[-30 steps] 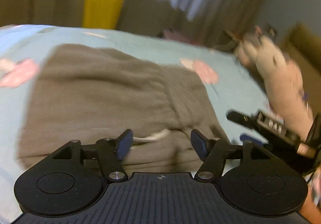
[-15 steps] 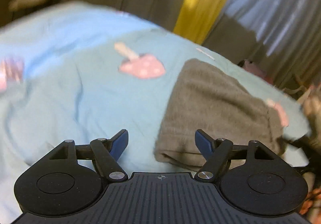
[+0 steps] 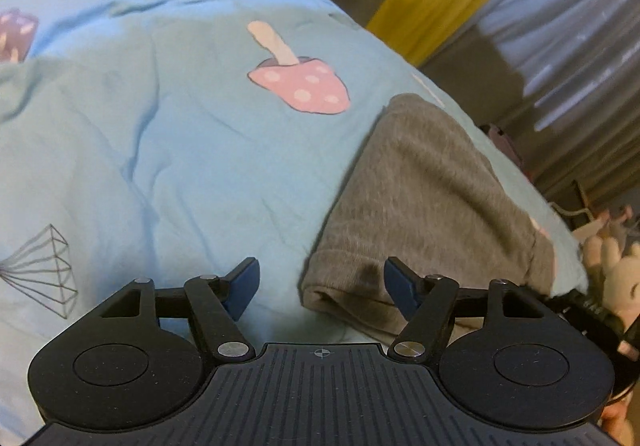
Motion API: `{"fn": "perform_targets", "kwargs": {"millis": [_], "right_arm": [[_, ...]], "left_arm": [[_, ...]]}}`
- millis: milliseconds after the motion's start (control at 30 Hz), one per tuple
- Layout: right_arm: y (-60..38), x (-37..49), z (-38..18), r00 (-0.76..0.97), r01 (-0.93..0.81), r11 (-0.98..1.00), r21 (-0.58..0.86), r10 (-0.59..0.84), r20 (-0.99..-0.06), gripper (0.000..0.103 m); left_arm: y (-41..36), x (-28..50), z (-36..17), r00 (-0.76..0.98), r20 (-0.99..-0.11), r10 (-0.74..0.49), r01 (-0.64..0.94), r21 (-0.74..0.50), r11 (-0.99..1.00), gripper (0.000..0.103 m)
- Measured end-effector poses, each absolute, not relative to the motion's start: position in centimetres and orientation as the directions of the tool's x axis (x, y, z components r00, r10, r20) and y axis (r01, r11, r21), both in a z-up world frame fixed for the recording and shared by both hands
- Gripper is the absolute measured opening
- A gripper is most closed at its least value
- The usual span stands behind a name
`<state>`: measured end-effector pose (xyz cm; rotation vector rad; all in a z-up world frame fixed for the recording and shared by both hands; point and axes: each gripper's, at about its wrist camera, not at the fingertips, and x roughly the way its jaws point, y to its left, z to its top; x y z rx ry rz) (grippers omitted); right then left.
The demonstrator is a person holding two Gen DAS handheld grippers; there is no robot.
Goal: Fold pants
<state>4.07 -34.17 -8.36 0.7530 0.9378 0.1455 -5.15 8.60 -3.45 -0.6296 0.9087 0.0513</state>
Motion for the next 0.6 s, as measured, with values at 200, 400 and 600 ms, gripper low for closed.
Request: {"fn": "perform_targets", "kwargs": {"millis": [200, 400, 600], "right_arm": [[-33.6, 2.9, -2.6, 0.692, 0.095, 0.685, 0.723, 0.476, -0.542, 0.040], [-36.0, 1.1, 1.3, 0.789, -0.005, 0.580, 0.815, 0.503, -0.353, 0.039], [-38.4, 0.0, -1.2, 0.773, 0.116, 0.723, 0.681, 0.365, -0.519, 0.051]], "left_arm": [[9.2, -5.6, -3.7, 0.641, -0.731, -0.235, -0.322, -0.534, 0.782, 0.073], [9.2, -6.0, -3.4, 0.648, -0.726, -0.229, -0.321, -0.533, 0.783, 0.073], [9.1, -5.9, -3.3, 0.643, -0.731, -0.227, -0.319, -0.525, 0.789, 0.073]]}}
